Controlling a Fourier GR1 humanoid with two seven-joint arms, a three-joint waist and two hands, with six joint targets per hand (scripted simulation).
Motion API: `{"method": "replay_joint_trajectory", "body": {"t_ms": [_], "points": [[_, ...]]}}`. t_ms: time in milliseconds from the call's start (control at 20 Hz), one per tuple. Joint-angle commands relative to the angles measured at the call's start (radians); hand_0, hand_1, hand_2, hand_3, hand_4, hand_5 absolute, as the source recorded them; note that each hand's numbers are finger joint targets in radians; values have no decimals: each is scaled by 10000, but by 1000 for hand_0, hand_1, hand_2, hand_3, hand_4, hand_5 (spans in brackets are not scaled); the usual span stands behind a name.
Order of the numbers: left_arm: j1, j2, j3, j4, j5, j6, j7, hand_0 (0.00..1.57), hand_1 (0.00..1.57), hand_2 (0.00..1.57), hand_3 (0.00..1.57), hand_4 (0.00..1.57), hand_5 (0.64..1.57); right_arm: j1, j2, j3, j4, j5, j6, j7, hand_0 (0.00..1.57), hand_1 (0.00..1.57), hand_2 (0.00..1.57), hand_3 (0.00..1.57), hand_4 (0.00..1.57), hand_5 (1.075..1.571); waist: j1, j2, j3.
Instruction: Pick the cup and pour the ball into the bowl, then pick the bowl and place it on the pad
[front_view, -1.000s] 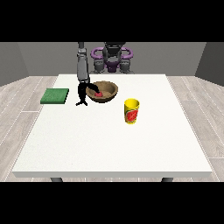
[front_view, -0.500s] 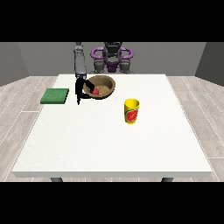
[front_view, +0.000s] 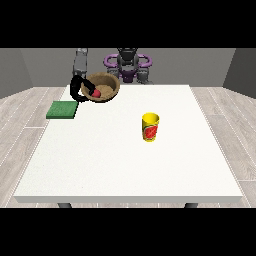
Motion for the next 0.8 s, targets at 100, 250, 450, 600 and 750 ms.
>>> {"method": "replay_joint_trajectory", "body": {"t_ms": [100, 250, 450, 600, 750], "points": [[-66, -54, -143, -241, -169, 670, -59, 0, 0, 0, 0, 0, 1539, -451, -481, -149, 446, 9, 642, 297, 1571, 1571, 1571, 1571, 1287, 1507, -212, 69, 36], [-343, 83, -194, -563, -52, 591, 192, 0, 0, 0, 0, 0, 1538, -426, -1157, -622, 963, -114, 1050, -661, 1571, 1571, 1571, 1571, 1287, 1507, -178, 540, 43], [-308, 21, -51, -896, 137, 642, -21, 0, 0, 0, 0, 0, 1533, -492, -2304, -1437, 1547, -528, 1898, -1815, 1571, 1571, 1571, 1571, 1305, 1528, -108, 1148, 47], [-303, 368, 6, -881, 239, 612, 505, 0, 0, 0, 0, 0, 1532, -576, -3329, -1998, 1969, -912, 2845, -2117, 1571, 1571, 1571, 1571, 1311, 1534, -172, 1055, 51], [-104, 595, 209, -973, 407, 244, 137, 0, 0, 0, 0, 0, 1534, -247, -3460, -2465, 2460, -1287, 3176, -2737, 1571, 1571, 1571, 1174, 1287, 1534, -52, 1395, 43]]}}
